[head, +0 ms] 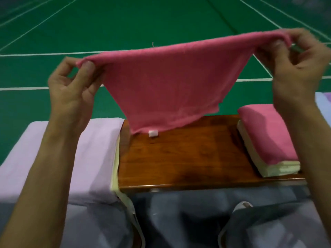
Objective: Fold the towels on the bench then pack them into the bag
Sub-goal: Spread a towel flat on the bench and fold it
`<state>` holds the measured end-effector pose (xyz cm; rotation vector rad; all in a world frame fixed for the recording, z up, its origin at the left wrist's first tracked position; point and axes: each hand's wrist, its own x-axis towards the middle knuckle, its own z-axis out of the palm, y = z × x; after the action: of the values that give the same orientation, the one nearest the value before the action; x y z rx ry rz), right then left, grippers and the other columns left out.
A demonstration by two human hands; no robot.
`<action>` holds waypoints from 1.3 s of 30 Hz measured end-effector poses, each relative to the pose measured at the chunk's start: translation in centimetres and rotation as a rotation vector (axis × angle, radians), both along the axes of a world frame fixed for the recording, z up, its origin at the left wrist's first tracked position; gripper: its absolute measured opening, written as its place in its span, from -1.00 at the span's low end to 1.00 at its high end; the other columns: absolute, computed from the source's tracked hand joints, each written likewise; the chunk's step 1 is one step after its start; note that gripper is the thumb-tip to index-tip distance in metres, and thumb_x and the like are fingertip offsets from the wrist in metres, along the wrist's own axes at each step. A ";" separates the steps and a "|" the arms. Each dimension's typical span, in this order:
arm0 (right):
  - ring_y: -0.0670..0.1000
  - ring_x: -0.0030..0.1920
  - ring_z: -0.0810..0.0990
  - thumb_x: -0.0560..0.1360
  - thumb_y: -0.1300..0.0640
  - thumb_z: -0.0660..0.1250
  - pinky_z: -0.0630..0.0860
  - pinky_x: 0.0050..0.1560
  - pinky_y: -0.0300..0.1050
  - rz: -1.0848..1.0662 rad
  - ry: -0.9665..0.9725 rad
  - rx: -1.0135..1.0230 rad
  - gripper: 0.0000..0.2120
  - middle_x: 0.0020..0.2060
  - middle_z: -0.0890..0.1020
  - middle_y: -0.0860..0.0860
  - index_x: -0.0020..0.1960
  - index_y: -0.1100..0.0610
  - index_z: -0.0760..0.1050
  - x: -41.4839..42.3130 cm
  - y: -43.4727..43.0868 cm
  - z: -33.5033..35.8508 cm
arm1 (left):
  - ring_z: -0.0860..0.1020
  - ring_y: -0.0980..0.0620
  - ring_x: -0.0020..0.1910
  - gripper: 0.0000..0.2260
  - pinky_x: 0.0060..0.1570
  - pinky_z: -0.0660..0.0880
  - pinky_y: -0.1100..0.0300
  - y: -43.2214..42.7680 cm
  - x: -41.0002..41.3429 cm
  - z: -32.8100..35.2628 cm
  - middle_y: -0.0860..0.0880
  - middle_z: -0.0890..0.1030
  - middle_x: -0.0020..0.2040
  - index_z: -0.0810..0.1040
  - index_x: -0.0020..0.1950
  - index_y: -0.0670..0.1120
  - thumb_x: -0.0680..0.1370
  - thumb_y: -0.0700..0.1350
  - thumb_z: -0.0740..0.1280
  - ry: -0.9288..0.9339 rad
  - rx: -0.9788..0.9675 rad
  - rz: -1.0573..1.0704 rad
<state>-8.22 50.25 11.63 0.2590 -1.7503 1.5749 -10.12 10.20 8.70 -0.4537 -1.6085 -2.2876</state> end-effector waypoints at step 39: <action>0.05 0.62 -0.33 0.57 -0.44 -0.23 -0.26 0.60 0.23 0.193 -0.693 1.370 -0.24 0.63 -0.27 -0.08 0.65 -0.11 -0.29 4.0 -6.7 -19.4 | -0.28 -0.01 0.64 -0.38 0.61 -0.22 -0.15 8.9 5.0 -17.7 0.05 -0.24 0.67 -0.16 0.68 0.16 0.64 0.31 -0.22 -0.117 -1.743 0.048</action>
<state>-4.22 43.56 -7.76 0.5642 -3.2031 0.2667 -5.09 19.10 -8.99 -0.5340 -3.1530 -0.2825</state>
